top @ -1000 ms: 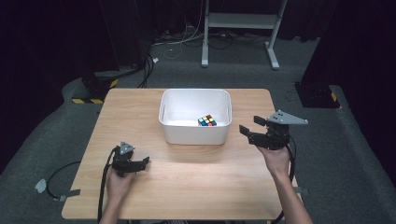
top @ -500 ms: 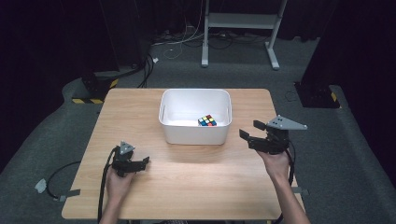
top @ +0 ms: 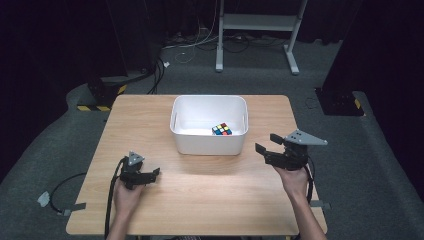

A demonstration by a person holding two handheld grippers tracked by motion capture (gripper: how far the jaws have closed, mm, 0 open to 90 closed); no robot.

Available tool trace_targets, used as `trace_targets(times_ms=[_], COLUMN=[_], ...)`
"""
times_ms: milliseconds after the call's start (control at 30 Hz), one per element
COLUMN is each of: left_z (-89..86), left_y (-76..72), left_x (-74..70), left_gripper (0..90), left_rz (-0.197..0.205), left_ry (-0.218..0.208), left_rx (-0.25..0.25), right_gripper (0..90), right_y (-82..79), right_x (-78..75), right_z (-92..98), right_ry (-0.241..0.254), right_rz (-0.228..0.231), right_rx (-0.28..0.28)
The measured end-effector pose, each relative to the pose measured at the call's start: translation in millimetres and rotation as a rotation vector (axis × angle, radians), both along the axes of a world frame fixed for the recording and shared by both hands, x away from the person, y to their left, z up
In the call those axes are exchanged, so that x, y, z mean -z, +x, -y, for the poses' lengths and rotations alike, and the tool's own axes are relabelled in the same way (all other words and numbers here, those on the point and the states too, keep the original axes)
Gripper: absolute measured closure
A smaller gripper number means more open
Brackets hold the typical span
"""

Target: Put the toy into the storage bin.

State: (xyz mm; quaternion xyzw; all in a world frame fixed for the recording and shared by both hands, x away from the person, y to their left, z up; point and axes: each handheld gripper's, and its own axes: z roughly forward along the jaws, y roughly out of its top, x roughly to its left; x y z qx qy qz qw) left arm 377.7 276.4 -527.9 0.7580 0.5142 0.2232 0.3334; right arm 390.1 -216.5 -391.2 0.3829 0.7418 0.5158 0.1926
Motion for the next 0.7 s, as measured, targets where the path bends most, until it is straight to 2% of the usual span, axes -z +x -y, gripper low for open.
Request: trace_targets(times_ms=[300,700], left_z=[0.0,0.1], left_y=[-0.1,-0.2], left_x=[0.0,0.0], left_gripper=[16.6,16.6], left_rz=[0.000,-0.001], left_ry=[0.000,0.000], left_rx=[0.000,-0.002], right_gripper=[28.9,29.0], right_y=[-5.9,-12.6], right_x=[7.1,16.4], right_z=[3.1,7.3], right_ry=[0.037,0.038], right_rz=[-0.011,-0.013], right_rx=[-0.006,0.006])
